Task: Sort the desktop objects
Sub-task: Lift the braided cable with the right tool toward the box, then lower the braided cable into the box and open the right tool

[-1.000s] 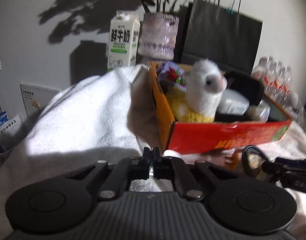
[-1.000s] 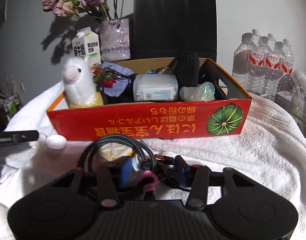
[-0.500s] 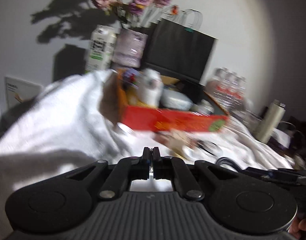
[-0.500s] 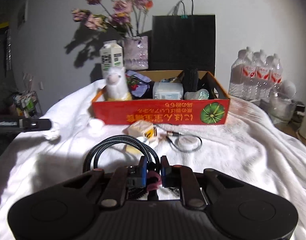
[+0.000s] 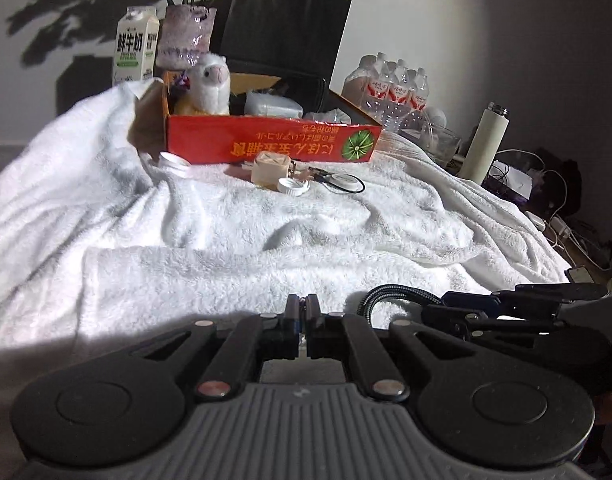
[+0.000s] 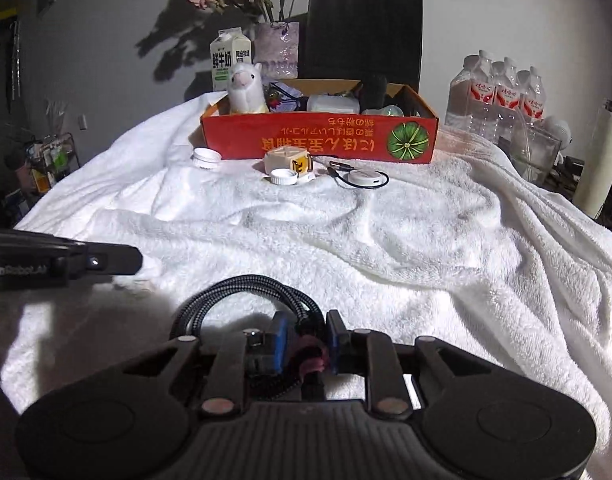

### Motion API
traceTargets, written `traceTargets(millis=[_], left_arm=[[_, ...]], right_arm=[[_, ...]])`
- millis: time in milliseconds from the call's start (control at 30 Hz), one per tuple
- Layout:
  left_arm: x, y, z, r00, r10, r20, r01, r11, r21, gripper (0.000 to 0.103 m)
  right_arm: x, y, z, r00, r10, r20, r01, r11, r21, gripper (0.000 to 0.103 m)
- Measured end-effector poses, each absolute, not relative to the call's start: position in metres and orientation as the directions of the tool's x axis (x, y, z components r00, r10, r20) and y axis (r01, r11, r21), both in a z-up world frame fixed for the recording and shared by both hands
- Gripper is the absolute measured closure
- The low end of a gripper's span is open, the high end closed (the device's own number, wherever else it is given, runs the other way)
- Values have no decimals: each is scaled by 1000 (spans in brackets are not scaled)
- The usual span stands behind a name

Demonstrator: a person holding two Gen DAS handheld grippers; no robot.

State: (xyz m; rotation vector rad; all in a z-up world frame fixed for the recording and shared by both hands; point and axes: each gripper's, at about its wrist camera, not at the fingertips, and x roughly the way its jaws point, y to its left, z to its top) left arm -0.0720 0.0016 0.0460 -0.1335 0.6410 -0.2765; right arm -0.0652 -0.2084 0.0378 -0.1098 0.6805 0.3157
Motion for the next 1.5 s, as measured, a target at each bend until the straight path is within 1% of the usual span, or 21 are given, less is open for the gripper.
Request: traceTargets(millis=[67,133,167,200,267,333,367,400,433,467,533,567,600,700,800,900,1133,1233,1300,1400,1500], left_arm=[[-78,2,50,774,-285,-565,210,958,-196,100],[-82,4,50,774,-281,-568,207,959,-193,100],[-84,4,49,772,-281,-570,206,959,-194,100],[-84,5,47,769,-281,-574,205,959,-195,100],[-84,5,44,761,-282,-584,202,959,-200,100],[-85,2,44,760,-286,-584,208,958,-198,100],[-86,1,45,762,-289,-579,214,957,-195,100],[-86,0,46,765,-291,-575,219,956,-193,100],[-86,-1,47,767,-292,-572,222,956,-191,100],[-86,-2,47,767,-293,-571,224,956,-189,100],[-87,-2,47,768,-290,-571,222,957,-188,100],[-88,-1,47,768,-290,-571,221,957,-189,100],[-89,0,47,769,-287,-571,217,958,-189,100],[-92,5,50,781,-277,-559,207,960,-186,100],[-92,11,57,798,-263,-542,189,964,-190,100],[-90,15,68,821,-253,-513,182,966,-186,100],[-80,23,93,863,-238,-445,177,969,-174,100],[-76,22,102,879,-242,-410,189,968,-166,100],[-73,20,100,879,-247,-408,192,966,-171,100],[-68,19,90,866,-247,-434,183,966,-184,100],[-67,24,83,858,-240,-454,174,968,-181,100]], right_arm=[[-72,-206,39,740,244,-627,-313,950,1,76],[-79,-207,43,750,241,-615,-304,953,3,69],[-82,-209,44,754,232,-614,-293,956,2,61],[-86,-211,43,755,223,-616,-283,959,0,58],[-87,-214,39,745,226,-627,-275,961,20,58],[-88,-216,37,744,243,-622,-267,962,57,56],[-88,-214,36,741,256,-621,-275,959,68,56],[-87,-212,35,740,262,-619,-276,958,75,53],[-85,-209,33,743,259,-618,-270,960,77,53],[-83,-206,30,746,252,-616,-261,962,76,53],[-78,-203,27,765,232,-601,-233,969,78,61],[-78,-202,26,780,215,-588,-218,974,67,77],[-78,-199,26,791,197,-579,-213,976,40,78],[-84,-196,32,808,203,-553,-240,971,6,82],[-99,-194,49,839,209,-502,-260,965,-33,82],[-107,-202,67,861,217,-461,-261,965,-33,82],[-111,-240,106,918,158,-364,-183,983,-35,83],[-115,-240,121,944,159,-290,-185,980,-67,82],[-115,-231,121,950,168,-264,-207,970,-129,82],[-111,-206,101,944,150,-295,-228,941,-251,82],[-119,-182,83,944,157,-289,-258,899,-355,82]])
